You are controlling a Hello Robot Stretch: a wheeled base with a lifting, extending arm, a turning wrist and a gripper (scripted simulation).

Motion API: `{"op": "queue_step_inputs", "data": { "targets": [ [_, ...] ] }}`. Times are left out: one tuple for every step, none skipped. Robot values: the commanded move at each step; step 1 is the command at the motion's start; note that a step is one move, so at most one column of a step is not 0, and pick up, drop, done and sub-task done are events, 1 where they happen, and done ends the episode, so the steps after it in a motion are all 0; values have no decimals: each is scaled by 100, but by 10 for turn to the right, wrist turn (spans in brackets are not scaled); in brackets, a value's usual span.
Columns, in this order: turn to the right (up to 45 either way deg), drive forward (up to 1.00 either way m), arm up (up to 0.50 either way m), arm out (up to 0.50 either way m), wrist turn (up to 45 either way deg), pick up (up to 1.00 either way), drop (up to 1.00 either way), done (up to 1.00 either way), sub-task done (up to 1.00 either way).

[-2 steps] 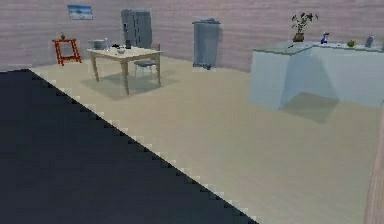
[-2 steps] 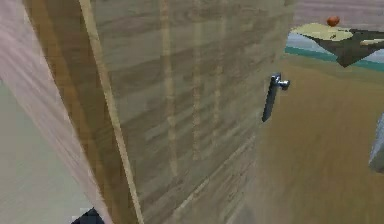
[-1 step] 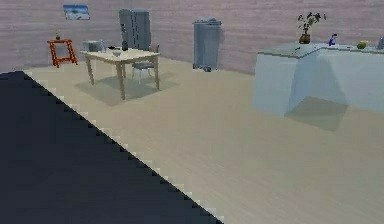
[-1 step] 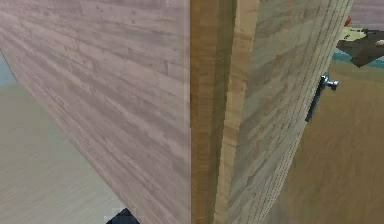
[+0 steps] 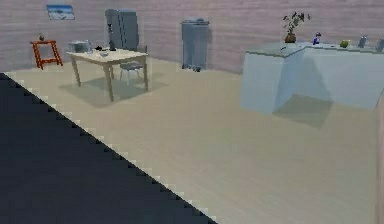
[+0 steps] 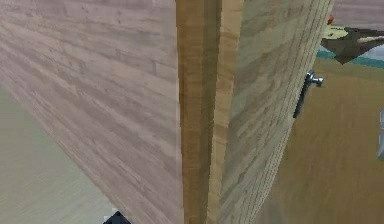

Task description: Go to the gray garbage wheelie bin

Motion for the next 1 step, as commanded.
{"op": "queue_step_inputs", "data": {
  "targets": [
    [0,100,0,0,0,0,0,0,0]
  ]
}}
